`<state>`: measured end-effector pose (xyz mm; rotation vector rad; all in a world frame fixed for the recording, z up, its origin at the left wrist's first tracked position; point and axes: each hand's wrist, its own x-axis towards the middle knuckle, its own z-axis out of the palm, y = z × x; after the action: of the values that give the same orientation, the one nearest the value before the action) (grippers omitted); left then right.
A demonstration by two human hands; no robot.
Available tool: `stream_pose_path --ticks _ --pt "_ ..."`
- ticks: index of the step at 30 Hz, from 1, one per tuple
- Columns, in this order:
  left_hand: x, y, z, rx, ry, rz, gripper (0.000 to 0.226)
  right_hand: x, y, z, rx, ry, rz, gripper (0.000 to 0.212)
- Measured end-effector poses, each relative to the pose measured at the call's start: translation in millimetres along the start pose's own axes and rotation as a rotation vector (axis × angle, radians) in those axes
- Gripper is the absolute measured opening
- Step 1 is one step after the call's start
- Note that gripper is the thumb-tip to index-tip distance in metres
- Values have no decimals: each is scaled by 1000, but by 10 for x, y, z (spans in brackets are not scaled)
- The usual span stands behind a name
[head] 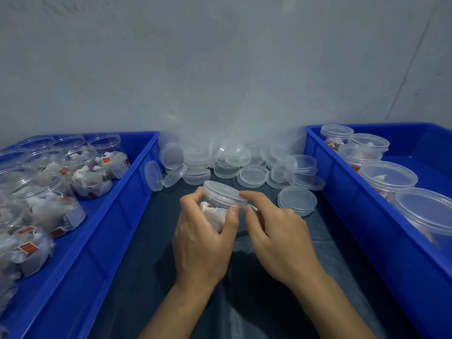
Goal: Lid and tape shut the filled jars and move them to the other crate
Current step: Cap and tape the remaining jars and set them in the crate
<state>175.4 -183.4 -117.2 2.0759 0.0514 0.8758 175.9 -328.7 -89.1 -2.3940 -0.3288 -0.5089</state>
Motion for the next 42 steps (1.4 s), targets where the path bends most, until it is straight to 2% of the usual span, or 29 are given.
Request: stream_pose_path --ticks 6,11,15,20,35,38,42 --pt "53 -48 30 46 -11 -6 79 -3 9 -41 74 -81 -23 51" --pt "145 -108 -26 -79 -9 -58 59 21 90 -10 128 -91 -83 40" --pt "184 -147 -53 -152 -20 -104 58 57 113 -11 171 -30 -73 34" --pt "177 -111 -59 -220 -74 -135 58 97 220 -44 68 -30 -21 35" --pt "238 -92 -136 -440 -292 -313 66 97 223 -71 62 -46 -23 30" --pt "233 -48 -165 -365 -318 -267 64 82 205 -71 76 -26 -23 28" --pt "245 -1 -213 -37 -329 -144 61 64 152 -77 78 -26 -12 34"
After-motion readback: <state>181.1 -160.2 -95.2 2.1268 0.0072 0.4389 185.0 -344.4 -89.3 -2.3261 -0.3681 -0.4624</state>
